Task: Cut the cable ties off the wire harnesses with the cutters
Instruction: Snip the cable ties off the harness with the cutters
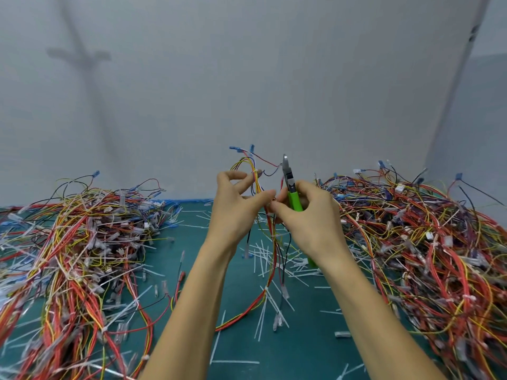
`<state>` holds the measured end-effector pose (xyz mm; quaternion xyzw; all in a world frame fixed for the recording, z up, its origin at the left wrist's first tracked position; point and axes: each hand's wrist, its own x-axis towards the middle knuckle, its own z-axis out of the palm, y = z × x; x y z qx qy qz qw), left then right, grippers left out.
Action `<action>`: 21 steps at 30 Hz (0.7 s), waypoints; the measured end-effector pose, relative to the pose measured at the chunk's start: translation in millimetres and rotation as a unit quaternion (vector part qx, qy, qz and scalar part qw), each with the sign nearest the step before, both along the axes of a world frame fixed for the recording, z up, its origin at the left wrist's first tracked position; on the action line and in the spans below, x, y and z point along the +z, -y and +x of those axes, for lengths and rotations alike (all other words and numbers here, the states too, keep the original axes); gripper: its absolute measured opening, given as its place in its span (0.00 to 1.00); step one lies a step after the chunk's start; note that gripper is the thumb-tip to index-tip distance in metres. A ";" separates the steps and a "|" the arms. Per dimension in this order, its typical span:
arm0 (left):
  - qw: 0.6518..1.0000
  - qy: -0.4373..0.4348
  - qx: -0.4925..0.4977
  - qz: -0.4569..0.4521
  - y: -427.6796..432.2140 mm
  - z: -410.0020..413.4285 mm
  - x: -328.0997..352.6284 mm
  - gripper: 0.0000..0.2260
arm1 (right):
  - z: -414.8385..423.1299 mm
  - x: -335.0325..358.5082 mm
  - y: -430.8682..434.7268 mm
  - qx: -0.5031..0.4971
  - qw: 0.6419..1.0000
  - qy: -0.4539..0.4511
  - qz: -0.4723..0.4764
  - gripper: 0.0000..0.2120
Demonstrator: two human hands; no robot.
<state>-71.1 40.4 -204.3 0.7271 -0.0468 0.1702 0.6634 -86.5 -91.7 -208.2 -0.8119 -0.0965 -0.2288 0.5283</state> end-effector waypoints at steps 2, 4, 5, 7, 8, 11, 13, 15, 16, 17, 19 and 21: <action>0.999 -0.010 0.013 -0.030 0.6 1.5 0.0 0.21 | 0.2 -0.1 -1.6 -0.006 1.000 -0.001 0.012 0.09; 0.996 -0.030 0.006 -0.088 0.0 2.5 2.0 0.22 | 1.6 -1.1 -4.1 -0.023 0.999 -0.005 0.028 0.09; 0.991 -0.044 -0.008 -0.127 -0.5 2.6 3.6 0.23 | 2.4 -1.8 -5.2 -0.033 0.999 -0.008 0.036 0.09; 0.978 -0.070 -0.040 -0.193 -2.2 2.2 7.2 0.25 | 4.4 -3.5 -5.4 -0.055 0.998 -0.013 0.042 0.07; 0.973 -0.081 -0.050 -0.210 -4.0 1.9 8.4 0.25 | 5.6 -4.3 -4.4 -0.065 0.997 -0.015 0.043 0.06; 0.971 -0.096 -0.068 -0.208 -10.4 0.9 10.5 0.23 | 7.3 -4.1 -0.4 -0.076 0.995 -0.024 0.055 0.07; 0.973 -0.096 -0.079 -0.192 -14.3 1.1 11.5 0.21 | 7.0 -3.3 0.5 -0.060 0.995 -0.038 0.075 0.09; 0.974 -0.092 -0.089 -0.189 -15.5 0.7 12.5 0.21 | 6.9 -3.1 -0.2 -0.042 0.993 -0.055 0.090 0.11; 0.974 -0.090 -0.091 -0.189 -15.1 0.5 13.0 0.22 | 6.6 -3.5 -1.2 -0.037 0.993 -0.066 0.094 0.12; 0.973 -0.089 -0.091 -0.191 -14.3 0.4 13.4 0.22 | 6.2 -4.2 -2.6 -0.034 0.992 -0.073 0.093 0.12; 0.971 -0.089 -0.088 -0.204 -12.5 -0.2 14.4 0.22 | 6.0 -6.3 -5.2 -0.046 0.993 -0.068 0.083 0.13; 0.966 -0.096 -0.086 -0.222 -10.5 -0.9 15.3 0.21 | 6.3 -7.9 -6.9 -0.074 0.993 -0.047 0.080 0.11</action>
